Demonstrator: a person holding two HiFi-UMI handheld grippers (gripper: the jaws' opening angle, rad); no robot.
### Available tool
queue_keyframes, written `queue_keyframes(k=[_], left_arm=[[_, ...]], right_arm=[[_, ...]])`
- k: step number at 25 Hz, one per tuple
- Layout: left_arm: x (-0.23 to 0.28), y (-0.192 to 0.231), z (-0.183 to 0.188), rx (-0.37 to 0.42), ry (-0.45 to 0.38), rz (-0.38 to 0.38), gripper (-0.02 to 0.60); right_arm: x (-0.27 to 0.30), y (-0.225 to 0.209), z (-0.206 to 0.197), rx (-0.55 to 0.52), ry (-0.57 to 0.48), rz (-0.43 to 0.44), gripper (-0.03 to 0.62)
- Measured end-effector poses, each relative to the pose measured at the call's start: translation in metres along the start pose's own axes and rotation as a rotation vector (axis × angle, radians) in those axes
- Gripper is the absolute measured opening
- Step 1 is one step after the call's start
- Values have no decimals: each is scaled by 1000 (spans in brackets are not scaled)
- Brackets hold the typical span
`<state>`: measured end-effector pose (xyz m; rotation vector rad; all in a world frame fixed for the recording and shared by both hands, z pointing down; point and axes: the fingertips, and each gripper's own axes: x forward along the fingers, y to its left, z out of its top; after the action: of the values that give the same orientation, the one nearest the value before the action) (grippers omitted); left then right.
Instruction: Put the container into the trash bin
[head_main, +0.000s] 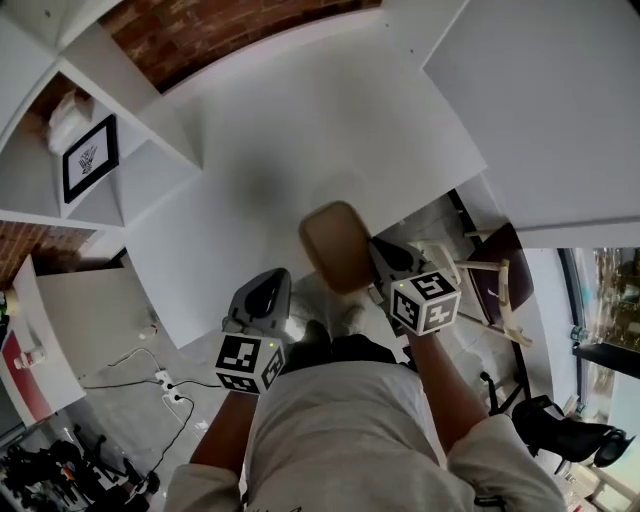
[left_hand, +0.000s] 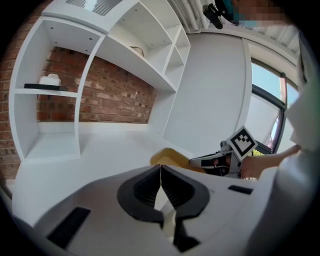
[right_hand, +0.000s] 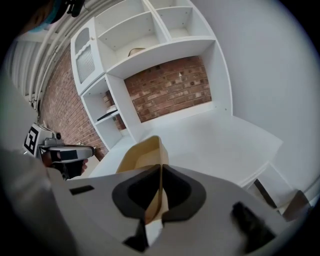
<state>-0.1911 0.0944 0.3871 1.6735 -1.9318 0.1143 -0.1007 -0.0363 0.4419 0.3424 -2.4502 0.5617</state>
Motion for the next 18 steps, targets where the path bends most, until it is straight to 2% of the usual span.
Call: queue_keyframes(k=[9, 18], left_arm=[[23, -78, -9, 31, 23, -89, 17], [31, -134, -14, 79, 33, -128, 17]], right_arm=[[-70, -49, -38, 55, -15, -74, 37], [-129, -93, -62, 102, -53, -133, 37]])
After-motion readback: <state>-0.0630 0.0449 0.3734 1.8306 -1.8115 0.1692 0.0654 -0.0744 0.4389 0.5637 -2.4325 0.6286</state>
